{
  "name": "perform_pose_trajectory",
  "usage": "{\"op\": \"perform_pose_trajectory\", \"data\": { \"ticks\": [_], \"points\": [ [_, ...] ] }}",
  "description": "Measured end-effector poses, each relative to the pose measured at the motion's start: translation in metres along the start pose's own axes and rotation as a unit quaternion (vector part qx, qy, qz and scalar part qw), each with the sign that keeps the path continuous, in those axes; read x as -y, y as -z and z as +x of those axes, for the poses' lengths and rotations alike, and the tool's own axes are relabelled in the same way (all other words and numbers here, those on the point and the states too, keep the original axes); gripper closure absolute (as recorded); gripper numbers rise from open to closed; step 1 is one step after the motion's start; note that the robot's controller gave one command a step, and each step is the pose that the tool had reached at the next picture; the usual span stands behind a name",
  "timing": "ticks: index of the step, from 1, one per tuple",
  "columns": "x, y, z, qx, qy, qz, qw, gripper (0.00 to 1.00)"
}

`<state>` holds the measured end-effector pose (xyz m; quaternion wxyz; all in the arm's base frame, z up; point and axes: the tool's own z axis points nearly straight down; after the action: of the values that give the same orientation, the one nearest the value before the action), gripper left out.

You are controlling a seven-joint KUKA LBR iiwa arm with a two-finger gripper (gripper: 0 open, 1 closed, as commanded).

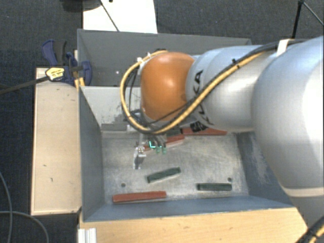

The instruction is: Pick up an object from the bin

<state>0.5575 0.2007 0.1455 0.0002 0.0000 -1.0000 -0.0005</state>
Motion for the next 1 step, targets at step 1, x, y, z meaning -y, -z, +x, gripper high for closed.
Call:
{"op": "perform_pose_trajectory", "data": {
  "ticks": [1],
  "points": [
    [0.0004, 0.0009, -0.0009, 0.0011, -0.001, 0.000, 1.0000, 0.00]
  ]
}}
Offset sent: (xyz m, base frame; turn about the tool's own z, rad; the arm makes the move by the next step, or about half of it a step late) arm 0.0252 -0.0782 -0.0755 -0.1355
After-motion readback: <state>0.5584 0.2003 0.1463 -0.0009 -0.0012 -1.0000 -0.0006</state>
